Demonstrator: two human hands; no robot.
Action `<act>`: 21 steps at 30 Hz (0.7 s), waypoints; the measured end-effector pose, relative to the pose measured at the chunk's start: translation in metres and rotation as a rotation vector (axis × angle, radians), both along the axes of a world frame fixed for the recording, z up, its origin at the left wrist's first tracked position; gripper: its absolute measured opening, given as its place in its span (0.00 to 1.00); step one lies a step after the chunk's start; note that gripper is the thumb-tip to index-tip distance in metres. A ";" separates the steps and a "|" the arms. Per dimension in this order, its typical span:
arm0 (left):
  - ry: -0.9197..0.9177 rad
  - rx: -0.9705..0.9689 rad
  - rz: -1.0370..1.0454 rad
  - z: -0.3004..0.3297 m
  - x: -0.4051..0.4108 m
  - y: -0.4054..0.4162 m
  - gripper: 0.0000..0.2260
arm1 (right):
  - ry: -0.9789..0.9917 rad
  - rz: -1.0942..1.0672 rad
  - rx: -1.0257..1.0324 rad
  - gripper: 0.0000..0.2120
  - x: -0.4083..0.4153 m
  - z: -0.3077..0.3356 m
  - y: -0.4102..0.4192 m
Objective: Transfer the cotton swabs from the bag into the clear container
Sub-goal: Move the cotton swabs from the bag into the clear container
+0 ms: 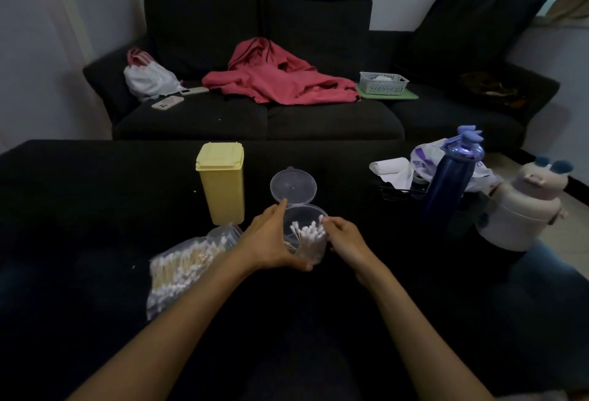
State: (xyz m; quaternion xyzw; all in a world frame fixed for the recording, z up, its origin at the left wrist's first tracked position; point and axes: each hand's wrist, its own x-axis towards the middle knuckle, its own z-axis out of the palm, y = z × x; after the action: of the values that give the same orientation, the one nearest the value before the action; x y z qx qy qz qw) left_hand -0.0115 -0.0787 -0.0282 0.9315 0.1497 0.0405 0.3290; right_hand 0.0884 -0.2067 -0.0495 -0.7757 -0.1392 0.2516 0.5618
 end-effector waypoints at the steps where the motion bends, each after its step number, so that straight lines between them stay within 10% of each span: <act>1: -0.036 -0.009 -0.015 0.006 -0.004 0.001 0.46 | -0.014 -0.011 0.004 0.14 -0.001 0.001 0.000; 9: -0.325 0.079 0.295 0.026 -0.088 0.043 0.14 | -0.475 -0.264 0.054 0.13 -0.019 0.045 -0.005; 21: 0.048 0.278 0.133 -0.027 -0.127 0.063 0.25 | -0.624 0.511 -0.345 0.19 -0.097 0.011 0.048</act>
State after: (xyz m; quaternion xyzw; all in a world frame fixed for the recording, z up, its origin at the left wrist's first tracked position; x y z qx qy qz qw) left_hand -0.1389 -0.0154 -0.0551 0.9568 0.2117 0.0604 0.1900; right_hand -0.0085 -0.1590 -0.0382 -0.8375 -0.4459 0.1556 0.2748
